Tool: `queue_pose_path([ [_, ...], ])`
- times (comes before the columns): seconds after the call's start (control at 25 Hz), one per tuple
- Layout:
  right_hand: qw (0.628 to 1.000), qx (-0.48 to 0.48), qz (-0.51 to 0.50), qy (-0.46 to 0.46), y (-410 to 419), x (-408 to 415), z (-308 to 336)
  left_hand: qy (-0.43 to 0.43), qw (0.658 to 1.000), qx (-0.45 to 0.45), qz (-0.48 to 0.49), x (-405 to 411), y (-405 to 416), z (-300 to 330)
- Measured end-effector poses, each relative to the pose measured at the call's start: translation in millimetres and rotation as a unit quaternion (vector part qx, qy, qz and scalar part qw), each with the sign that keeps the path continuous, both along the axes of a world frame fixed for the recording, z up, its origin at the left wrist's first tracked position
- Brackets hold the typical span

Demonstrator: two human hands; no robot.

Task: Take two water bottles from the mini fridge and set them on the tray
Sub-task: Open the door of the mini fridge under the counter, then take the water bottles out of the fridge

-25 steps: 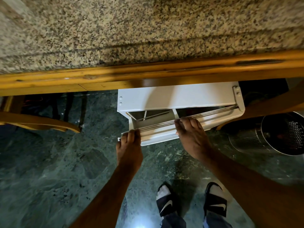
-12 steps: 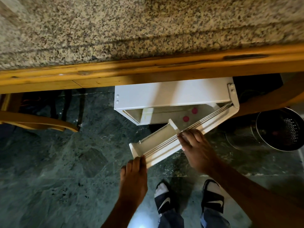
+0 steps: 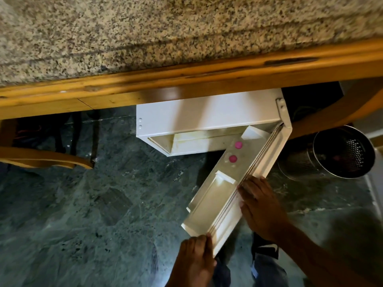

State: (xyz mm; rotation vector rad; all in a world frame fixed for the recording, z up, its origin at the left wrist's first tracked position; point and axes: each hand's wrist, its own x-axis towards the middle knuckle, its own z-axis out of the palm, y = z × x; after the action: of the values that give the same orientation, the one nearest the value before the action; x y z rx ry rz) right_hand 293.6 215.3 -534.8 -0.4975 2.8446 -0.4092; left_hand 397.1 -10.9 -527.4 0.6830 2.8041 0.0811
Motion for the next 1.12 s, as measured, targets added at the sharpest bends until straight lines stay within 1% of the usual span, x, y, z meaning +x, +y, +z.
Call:
queue_pose_path([
  [0.08, 0.999, 0.003, -0.052, 0.004, 0.5, 11.1, 2.0, -0.017, 0.999, 0.007, -0.037, 12.3, 13.4, 2.2],
  [0.12, 0.997, 0.009, -0.078, 0.008, 0.9, 15.6, 3.0, -0.053, 0.997, 0.012, -0.05, 20.0, 20.2, 2.0],
  [0.2, 0.992, 0.026, -0.124, 0.016, 2.5, 24.4, 3.3, -0.165, 0.985, 0.026, -0.051, 29.5, 34.8, 5.7],
  [0.28, 0.987, 0.044, -0.15, 0.032, 6.2, 32.9, 1.9, -0.286, 0.955, 0.076, -0.021, 26.9, 41.6, 11.7],
  [0.32, 0.985, 0.052, -0.16, 0.038, 9.4, 37.2, 1.1, -0.285, 0.955, 0.078, -0.035, 27.9, 44.8, 8.1],
  [0.36, 0.982, 0.059, -0.172, 0.042, 13.4, 40.5, 0.2, -0.249, 0.962, 0.062, -0.09, 29.4, 48.9, 0.6],
  [0.4, 0.98, 0.063, -0.185, 0.041, 17.8, 44.0, -0.6, -0.231, 0.961, 0.054, -0.145, 25.0, 53.1, -4.0],
  [0.44, 0.977, 0.062, -0.199, 0.035, 21.9, 47.1, -0.6, -0.248, 0.944, 0.074, -0.203, 16.4, 52.7, -3.7],
  [0.48, 0.975, 0.058, -0.215, 0.025, 25.5, 50.7, 0.2, -0.248, 0.935, 0.096, -0.236, 6.8, 49.3, -6.0],
  [0.52, 0.972, 0.053, -0.228, 0.015, 29.0, 53.9, 0.8, -0.215, 0.937, 0.097, -0.257, -6.9, 44.8, -7.9],
  [0.56, 0.971, 0.049, -0.233, 0.011, 32.7, 56.5, 2.3, -0.179, 0.944, 0.101, -0.258, -22.6, 40.0, -9.7],
  [0.6, 0.972, 0.044, -0.23, 0.015, 34.0, 57.6, 4.2, -0.162, 0.953, 0.097, -0.238, -36.2, 33.3, -10.8],
  [0.68, 0.972, 0.041, -0.232, 0.021, 40.7, 57.0, 7.3, -0.149, 0.969, 0.132, -0.145, -68.4, 27.1, -19.1],
  [0.8, 0.965, 0.047, -0.258, -0.001, 54.0, 52.3, 7.9, -0.128, 0.982, 0.117, -0.075, -120.1, 34.8, -31.8],
  [0.88, 0.967, 0.045, -0.25, -0.016, 63.6, 52.5, 7.2, -0.093, 0.989, 0.095, -0.067, -152.5, 47.7, -38.2],
  [0.92, 0.969, 0.045, -0.244, -0.019, 67.0, 52.8, 7.3, -0.089, 0.99, 0.085, -0.061, -165.7, 54.4, -39.6],
  [1.0, 0.969, 0.052, -0.24, -0.018, 74.5, 54.3, 8.2, -0.054, 0.993, 0.079, -0.065, -187.6, 69.6, -46.3],
  [1.12, 0.966, 0.057, -0.254, -0.003, 81.2, 54.3, 9.7, -0.047, 0.992, 0.08, -0.089, -205.4, 95.7, -57.4],
])
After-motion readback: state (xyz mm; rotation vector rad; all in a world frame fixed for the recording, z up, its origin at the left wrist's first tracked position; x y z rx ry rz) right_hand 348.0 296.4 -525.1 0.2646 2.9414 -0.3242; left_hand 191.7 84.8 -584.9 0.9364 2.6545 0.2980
